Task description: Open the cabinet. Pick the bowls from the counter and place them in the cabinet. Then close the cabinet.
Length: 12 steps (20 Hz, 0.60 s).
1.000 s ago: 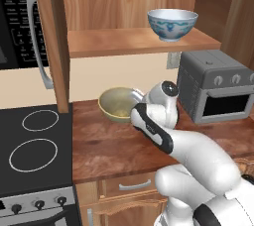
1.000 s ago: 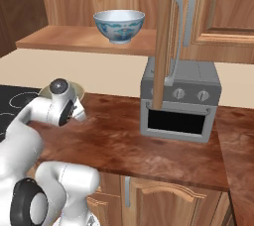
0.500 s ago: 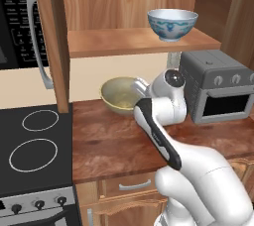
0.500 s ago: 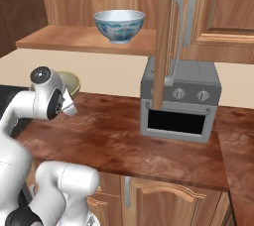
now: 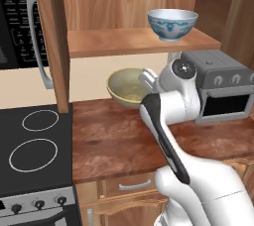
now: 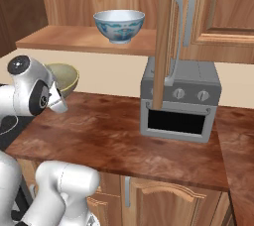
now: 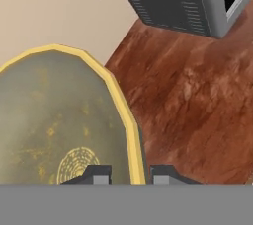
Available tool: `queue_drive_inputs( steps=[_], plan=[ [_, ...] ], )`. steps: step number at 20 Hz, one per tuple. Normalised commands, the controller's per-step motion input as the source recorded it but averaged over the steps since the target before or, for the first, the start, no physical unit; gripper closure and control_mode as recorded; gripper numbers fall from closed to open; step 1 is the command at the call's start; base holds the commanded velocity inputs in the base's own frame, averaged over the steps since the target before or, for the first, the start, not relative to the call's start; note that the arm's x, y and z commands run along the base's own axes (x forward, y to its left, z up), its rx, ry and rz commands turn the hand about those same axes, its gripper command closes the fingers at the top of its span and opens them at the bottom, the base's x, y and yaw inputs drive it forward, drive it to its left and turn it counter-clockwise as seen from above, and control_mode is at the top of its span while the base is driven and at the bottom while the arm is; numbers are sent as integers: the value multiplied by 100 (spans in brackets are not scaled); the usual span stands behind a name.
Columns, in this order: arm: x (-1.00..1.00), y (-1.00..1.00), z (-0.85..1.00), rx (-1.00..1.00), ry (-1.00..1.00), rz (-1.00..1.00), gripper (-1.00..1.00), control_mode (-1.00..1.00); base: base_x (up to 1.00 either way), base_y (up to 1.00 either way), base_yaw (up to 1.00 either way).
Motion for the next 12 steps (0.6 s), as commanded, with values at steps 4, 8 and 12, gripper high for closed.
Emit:
queue_drive_inputs(
  steps=[4,8,12],
  plan=[
    [-55,-22,53,0,0,-16,100,-100,0,0,0],
    [-46,-22,57,0,-8,-5,100,-100,0,0,0],
    [-34,-9,57,0,-18,0,100,-100,0,0,0]
  ],
)
